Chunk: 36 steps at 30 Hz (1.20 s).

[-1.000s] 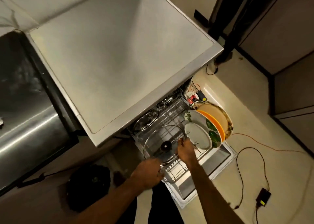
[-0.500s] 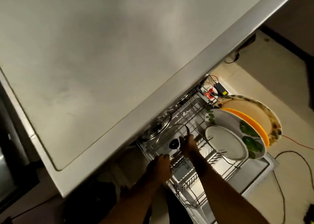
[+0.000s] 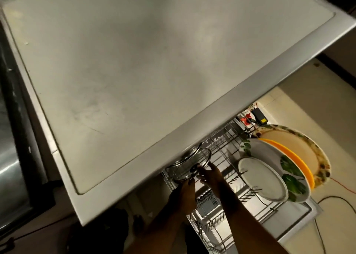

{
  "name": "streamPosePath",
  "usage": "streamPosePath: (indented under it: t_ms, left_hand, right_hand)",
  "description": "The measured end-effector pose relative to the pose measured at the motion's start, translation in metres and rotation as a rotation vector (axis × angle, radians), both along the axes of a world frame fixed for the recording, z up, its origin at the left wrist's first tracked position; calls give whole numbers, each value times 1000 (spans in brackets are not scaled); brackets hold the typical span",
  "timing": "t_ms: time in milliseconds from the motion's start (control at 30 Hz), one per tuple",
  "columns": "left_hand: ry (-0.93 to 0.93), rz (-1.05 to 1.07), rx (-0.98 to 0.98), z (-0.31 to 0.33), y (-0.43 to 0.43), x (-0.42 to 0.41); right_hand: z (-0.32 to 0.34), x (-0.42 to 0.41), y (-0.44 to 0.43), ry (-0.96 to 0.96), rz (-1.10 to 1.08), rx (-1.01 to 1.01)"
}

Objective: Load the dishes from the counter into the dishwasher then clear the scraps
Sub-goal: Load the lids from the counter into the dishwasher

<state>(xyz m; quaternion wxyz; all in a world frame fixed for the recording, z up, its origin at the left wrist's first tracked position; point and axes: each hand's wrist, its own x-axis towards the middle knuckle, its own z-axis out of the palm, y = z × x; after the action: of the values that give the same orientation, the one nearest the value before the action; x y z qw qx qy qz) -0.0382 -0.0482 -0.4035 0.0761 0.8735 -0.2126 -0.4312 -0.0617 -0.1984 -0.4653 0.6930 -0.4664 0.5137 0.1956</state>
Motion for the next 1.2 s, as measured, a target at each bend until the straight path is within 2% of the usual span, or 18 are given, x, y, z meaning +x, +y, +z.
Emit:
streamPosePath:
  t_ms: [167, 233, 467, 633, 800, 933, 1200]
  left_hand:
    - [-11, 16, -40, 28, -1, -1]
    - [-9, 18, -50, 41, 3, -2]
    - [-56, -11, -60, 124, 22, 3]
    - [-61, -71, -108, 204, 39, 11]
    - [-157, -16, -205, 296, 75, 6]
    - [-196, 99, -353, 356, 122, -8]
    - [-392, 409, -456, 435, 270, -47]
  right_hand:
    - [9, -16, 2, 39, -83, 81]
    - [27, -20, 5, 25, -55, 98]
    - [151, -22, 24, -98, 200, -33]
    - [244, -21, 39, -153, 212, -200]
    - [338, -26, 72, -281, 458, -372]
    - [400, -32, 109, -434, 473, -360]
    - [472, -32, 221, -625, 492, -226]
